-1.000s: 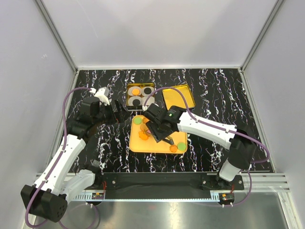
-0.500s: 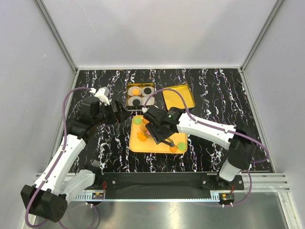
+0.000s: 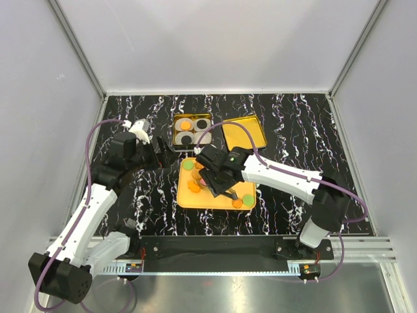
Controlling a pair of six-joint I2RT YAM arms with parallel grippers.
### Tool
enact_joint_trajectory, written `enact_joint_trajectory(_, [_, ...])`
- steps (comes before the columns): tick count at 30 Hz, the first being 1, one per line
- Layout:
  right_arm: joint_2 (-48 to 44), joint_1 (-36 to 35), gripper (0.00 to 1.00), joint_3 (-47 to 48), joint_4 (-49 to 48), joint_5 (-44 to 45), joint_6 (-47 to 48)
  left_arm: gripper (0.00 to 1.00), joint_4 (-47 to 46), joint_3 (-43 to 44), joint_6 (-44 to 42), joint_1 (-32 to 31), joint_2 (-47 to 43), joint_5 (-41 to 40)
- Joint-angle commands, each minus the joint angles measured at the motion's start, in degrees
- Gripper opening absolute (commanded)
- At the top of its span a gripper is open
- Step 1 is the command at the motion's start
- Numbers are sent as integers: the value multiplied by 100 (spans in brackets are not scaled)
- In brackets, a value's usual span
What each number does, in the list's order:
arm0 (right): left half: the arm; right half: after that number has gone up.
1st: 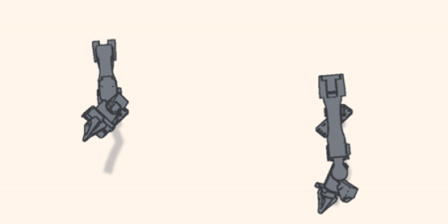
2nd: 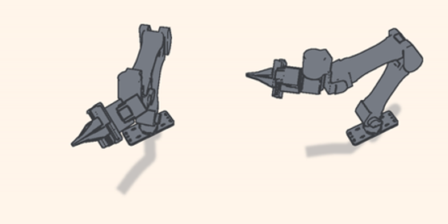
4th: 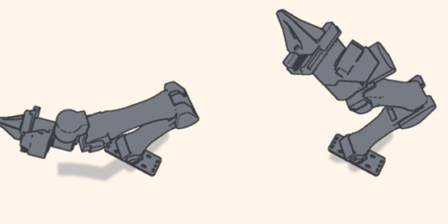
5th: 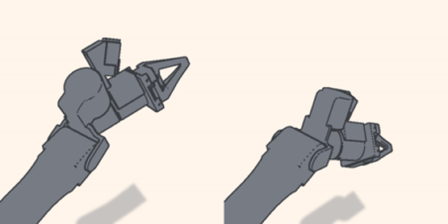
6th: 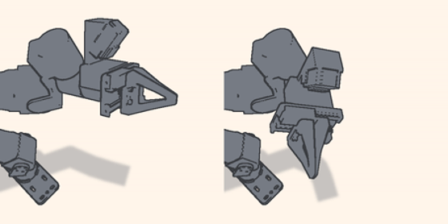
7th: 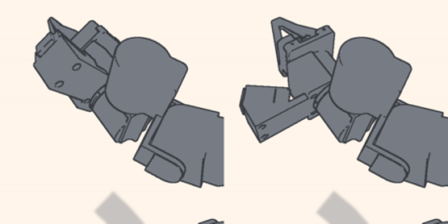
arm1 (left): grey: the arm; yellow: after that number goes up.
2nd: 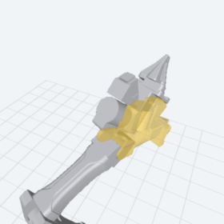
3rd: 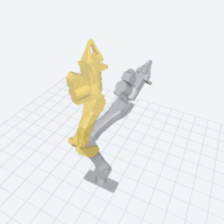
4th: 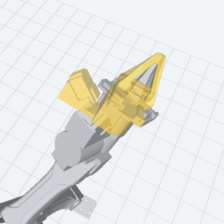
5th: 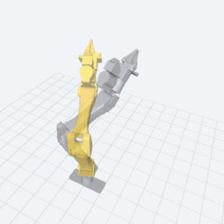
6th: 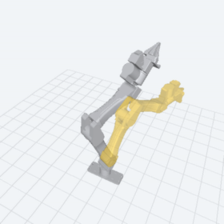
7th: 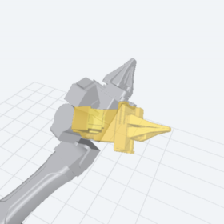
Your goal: Pack the cookies
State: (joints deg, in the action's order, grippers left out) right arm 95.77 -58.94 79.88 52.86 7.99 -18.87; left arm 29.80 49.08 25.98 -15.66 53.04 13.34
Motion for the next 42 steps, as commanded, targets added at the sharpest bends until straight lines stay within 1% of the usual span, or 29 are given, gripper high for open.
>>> enact_joint_trajectory(1, [-49,40,56,-60,-215,-139,24,99,-352,-65,30,37,-13,81])
enact_joint_trajectory(15, [-304,198,45,45,31,-43,94,99,-343,-65,30,37,-30,81])
enact_joint_trajectory(21, [-436,330,45,221,154,45,138,99,-344,-65,30,37,-21,81])
enact_joint_trajectory(32, [-717,673,45,450,198,-87,279,99,-352,-65,30,37,-4,81])
enact_joint_trajectory(38, [-515,919,46,933,190,-43,428,99,-361,-65,39,37,-4,107])
enact_joint_trajectory(42, [-287,1234,46,1381,6,-95,516,99,-361,-74,39,37,-13,98])
